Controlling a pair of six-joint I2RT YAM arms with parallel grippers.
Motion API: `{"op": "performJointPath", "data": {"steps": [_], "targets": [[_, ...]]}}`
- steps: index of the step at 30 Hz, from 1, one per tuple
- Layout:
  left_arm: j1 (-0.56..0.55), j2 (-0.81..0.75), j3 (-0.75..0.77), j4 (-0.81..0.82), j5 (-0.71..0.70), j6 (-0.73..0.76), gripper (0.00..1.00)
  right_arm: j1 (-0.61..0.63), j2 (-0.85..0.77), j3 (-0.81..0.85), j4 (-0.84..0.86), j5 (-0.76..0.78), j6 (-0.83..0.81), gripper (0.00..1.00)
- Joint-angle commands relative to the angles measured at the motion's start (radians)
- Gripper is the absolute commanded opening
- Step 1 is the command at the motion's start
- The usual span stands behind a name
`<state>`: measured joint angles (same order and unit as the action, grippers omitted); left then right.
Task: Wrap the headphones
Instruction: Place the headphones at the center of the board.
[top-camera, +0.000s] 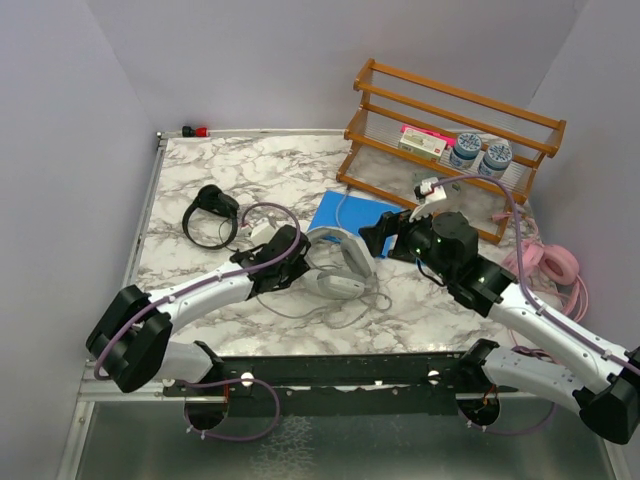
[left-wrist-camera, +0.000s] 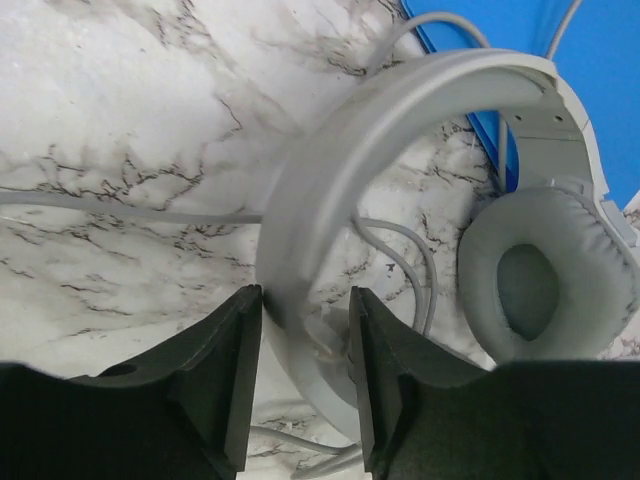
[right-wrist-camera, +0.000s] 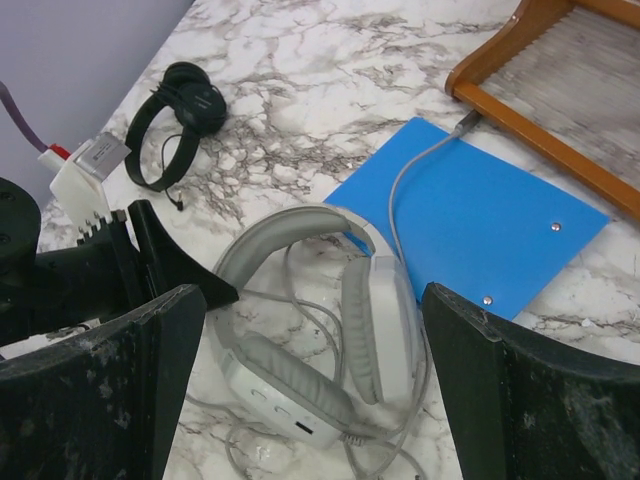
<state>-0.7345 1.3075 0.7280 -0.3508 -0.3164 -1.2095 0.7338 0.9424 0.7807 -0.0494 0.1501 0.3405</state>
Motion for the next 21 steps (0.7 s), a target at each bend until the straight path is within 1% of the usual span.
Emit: {"op": "performJointPath", "data": {"steps": [1,5,7,8,10,11,12,14,15,18,21], "targets": [[-0.022,0.039,0.042,0.047,-0.027,0.029,0.48,0.004,-0.004,-0.029,-0.003,0.026,0.022,0.99],[-0.02,0.03,0.062,-0.013,-0.043,0.16,0.58,0.004,-0.002,-0.021,-0.005,0.016,0.028,0.99],[-0.018,0.011,0.086,-0.048,-0.059,0.287,0.7,0.004,0.003,-0.018,-0.003,0.013,0.023,0.99],[-0.013,0.0,0.105,-0.068,-0.056,0.366,0.78,0.004,0.006,-0.014,-0.004,0.011,0.021,0.99],[0.016,-0.03,0.124,-0.074,0.0,0.53,0.87,0.004,0.014,-0.008,-0.007,0.002,0.016,0.99],[0.043,-0.043,0.12,-0.053,0.075,0.641,0.89,0.004,0.019,-0.006,-0.004,-0.005,0.014,0.99],[0.07,-0.05,0.118,-0.034,0.166,0.709,0.9,0.004,0.024,-0.004,-0.001,-0.013,0.013,0.99],[0.124,-0.046,0.133,-0.04,0.291,0.799,0.96,0.004,0.034,0.004,0.001,-0.035,0.012,0.98],[0.138,-0.041,0.142,-0.044,0.327,0.846,0.98,0.004,0.038,0.008,-0.002,-0.043,0.01,0.98],[0.146,-0.001,0.179,-0.071,0.349,0.95,0.99,0.004,0.041,0.004,0.006,-0.059,0.012,0.98],[0.145,0.068,0.227,-0.087,0.366,1.022,0.99,0.004,0.041,0.0,0.018,-0.062,0.022,0.98]]}}
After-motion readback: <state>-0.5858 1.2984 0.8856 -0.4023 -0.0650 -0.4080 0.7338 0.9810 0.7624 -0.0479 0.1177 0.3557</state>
